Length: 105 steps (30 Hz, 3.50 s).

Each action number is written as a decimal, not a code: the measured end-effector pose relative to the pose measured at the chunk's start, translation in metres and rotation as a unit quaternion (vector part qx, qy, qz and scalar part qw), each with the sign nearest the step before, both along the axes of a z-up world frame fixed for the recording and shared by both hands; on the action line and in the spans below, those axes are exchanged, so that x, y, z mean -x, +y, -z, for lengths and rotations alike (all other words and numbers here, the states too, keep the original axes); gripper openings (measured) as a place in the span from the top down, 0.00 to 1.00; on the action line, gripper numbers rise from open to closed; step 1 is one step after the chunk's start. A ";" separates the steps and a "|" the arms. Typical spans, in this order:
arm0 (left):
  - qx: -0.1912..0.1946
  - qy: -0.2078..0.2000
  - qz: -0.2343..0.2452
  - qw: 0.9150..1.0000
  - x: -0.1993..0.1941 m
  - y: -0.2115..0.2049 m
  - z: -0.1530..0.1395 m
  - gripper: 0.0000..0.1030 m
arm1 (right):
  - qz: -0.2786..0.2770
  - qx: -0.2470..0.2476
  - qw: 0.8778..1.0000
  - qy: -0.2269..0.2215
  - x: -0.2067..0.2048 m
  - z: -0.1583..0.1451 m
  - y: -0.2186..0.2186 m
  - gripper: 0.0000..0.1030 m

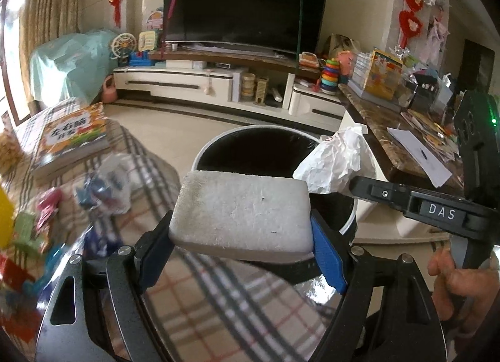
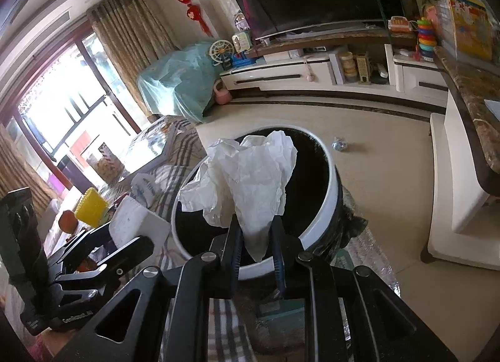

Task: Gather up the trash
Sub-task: 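Carry sponge and tissue over the trash bin and open both tools to drop them, then grasp the orange snack wrapper with the left tool while the right tool grasps the blue plastic bag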

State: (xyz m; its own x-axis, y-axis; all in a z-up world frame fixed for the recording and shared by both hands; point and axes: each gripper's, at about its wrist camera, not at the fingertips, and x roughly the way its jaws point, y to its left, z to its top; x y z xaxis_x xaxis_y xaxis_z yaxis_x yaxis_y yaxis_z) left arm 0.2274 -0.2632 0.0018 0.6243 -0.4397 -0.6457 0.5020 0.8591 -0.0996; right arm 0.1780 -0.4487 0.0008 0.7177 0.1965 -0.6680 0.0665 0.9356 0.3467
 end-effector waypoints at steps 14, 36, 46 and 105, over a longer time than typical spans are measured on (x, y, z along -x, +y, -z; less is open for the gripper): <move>-0.023 0.032 0.008 0.999 -0.031 -0.022 0.010 0.16 | -0.005 -0.011 1.000 0.023 -0.024 0.009 -0.016 0.79; 0.010 0.034 -0.042 0.998 0.024 0.045 0.016 0.11 | 0.012 -0.039 0.999 0.002 0.003 0.006 0.000 0.35; 0.026 0.039 -0.104 0.994 0.054 0.114 0.022 0.11 | -0.028 -0.043 0.999 0.001 0.015 0.011 0.056 0.26; 0.020 0.044 -0.168 0.985 0.056 0.224 0.041 0.96 | -0.151 -0.088 0.984 0.033 -0.019 0.047 0.203 0.85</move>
State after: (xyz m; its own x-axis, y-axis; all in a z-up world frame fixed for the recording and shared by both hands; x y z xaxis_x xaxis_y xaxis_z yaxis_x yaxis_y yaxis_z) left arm 0.1710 -0.0388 -0.0389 0.6816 -0.2437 -0.6900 0.1780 0.9698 -0.1666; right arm 0.1972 -0.2456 -0.0457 0.5651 0.5112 -0.6475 -0.1772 0.8418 0.5099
